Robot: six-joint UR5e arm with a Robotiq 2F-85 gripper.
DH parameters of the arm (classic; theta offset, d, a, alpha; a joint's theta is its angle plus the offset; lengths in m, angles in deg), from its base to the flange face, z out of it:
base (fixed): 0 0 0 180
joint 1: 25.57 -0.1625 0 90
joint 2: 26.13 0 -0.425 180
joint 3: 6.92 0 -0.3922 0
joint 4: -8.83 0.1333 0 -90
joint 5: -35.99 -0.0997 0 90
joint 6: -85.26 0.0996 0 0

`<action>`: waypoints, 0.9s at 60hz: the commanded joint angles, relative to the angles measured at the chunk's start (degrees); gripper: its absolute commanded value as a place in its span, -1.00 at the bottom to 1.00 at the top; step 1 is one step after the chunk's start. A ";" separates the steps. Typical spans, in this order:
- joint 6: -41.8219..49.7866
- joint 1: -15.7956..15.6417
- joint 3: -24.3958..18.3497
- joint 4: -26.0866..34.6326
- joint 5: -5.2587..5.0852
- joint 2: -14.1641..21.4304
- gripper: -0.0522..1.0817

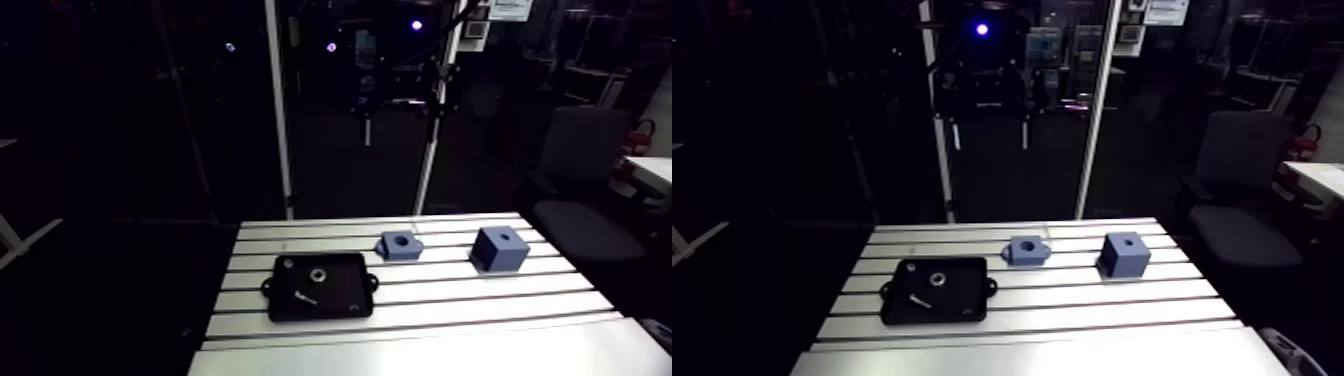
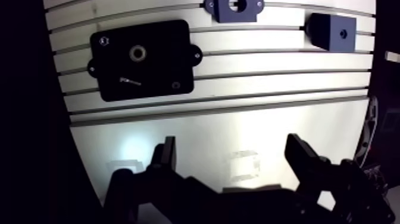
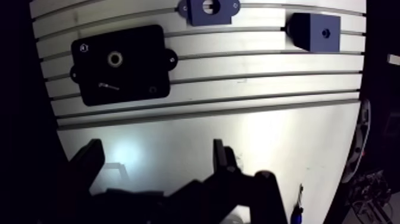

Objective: Pick up the bearing and press it into the housing until flush.

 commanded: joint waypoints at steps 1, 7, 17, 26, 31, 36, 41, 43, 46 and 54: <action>-1.49 -5.71 -7.90 3.51 -0.18 -3.43 -0.90; -1.49 -5.71 -8.00 3.60 -0.18 -3.50 -0.90; -1.49 -5.71 -7.92 3.60 -0.18 -3.52 -0.90; -1.49 -5.71 -7.75 3.60 -0.18 -3.52 -0.90; -1.49 -5.71 -7.74 3.52 -0.18 -3.52 -0.90; -1.49 -5.71 -7.66 3.51 -0.26 -3.52 -0.90; -1.41 -5.79 -7.57 3.43 -0.43 -3.52 -0.90; -1.33 -5.80 -7.49 3.35 -0.51 -3.52 -0.90; -1.32 -5.80 -7.40 3.19 -0.53 -3.59 -0.90; -0.14 -6.38 -6.25 1.83 -0.84 -4.24 -0.90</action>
